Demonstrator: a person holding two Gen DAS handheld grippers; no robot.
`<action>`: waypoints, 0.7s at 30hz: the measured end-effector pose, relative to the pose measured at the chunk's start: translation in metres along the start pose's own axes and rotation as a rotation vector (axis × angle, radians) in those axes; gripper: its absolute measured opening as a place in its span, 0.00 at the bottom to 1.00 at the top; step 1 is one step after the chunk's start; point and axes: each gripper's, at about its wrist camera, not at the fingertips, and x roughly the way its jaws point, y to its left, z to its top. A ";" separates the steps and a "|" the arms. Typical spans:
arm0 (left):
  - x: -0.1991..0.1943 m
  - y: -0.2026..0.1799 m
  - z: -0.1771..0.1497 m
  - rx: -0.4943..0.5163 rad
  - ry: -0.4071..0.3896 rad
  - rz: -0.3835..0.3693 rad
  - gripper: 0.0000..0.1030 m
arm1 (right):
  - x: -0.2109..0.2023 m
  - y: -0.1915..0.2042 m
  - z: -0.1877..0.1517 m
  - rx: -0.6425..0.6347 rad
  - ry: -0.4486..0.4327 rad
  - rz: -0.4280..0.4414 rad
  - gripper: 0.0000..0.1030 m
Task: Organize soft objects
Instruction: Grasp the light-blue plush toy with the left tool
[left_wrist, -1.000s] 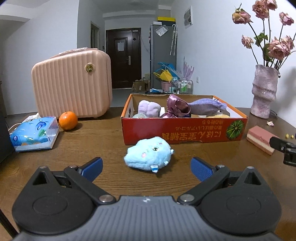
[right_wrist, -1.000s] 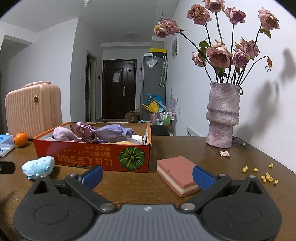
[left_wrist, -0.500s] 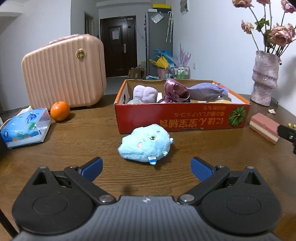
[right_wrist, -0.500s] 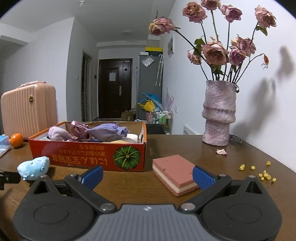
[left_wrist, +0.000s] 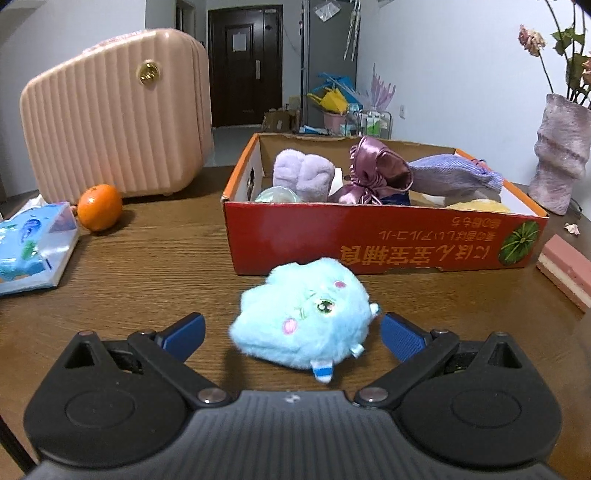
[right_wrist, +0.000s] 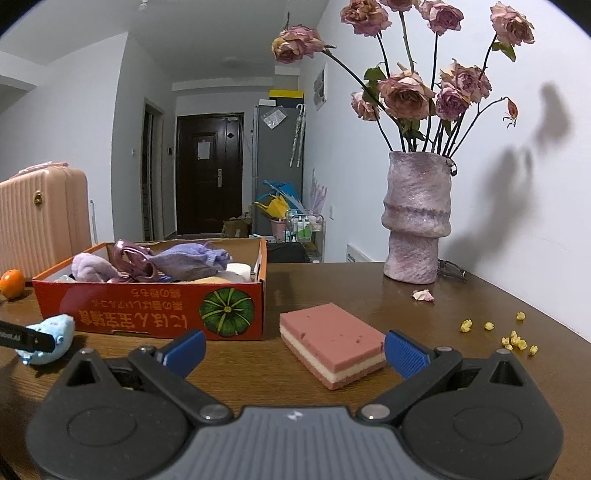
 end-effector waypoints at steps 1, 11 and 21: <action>0.004 0.000 0.001 0.000 0.009 -0.005 1.00 | 0.000 0.000 0.000 0.000 0.001 0.000 1.00; 0.029 -0.008 0.007 0.052 0.020 0.016 1.00 | 0.001 0.002 -0.001 -0.008 0.007 -0.002 1.00; 0.039 -0.002 0.007 0.036 0.051 -0.014 0.75 | 0.002 0.000 -0.001 -0.002 0.005 -0.002 1.00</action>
